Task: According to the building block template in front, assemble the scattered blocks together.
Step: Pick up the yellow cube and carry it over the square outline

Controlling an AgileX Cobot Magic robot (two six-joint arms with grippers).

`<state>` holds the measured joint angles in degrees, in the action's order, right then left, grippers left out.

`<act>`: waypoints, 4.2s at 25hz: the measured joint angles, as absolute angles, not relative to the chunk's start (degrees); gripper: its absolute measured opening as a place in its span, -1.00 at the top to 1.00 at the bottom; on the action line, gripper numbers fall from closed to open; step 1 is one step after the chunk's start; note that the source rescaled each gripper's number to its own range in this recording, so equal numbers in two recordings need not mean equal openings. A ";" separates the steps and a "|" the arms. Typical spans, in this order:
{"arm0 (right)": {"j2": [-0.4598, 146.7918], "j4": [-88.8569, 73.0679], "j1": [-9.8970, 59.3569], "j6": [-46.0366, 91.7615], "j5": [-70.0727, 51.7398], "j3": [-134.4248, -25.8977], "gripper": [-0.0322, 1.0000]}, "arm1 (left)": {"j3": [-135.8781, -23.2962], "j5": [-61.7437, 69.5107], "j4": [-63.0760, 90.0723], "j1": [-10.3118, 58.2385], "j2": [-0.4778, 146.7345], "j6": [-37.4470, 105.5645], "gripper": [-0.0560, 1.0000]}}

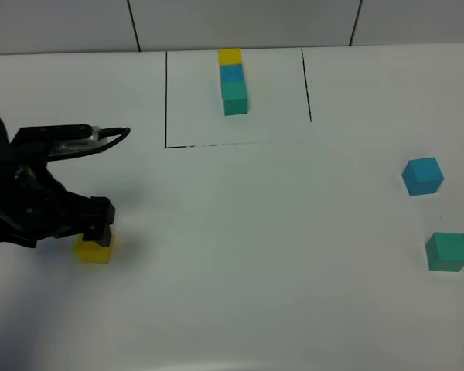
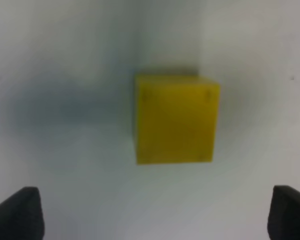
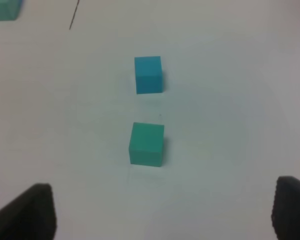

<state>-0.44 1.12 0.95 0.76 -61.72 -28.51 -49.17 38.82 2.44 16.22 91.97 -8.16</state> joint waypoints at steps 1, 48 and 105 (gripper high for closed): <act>-0.44 1.12 0.95 0.76 -61.72 -28.51 -0.63 | -49.79 38.76 2.44 16.77 92.87 -8.54 -0.77; -0.44 1.05 0.95 0.76 -61.72 -28.51 -0.63 | -68.32 46.06 0.45 25.57 105.49 25.21 0.89; -0.44 0.90 0.95 0.76 -61.72 -28.51 -0.63 | -109.98 52.95 -1.91 41.70 136.06 51.15 0.89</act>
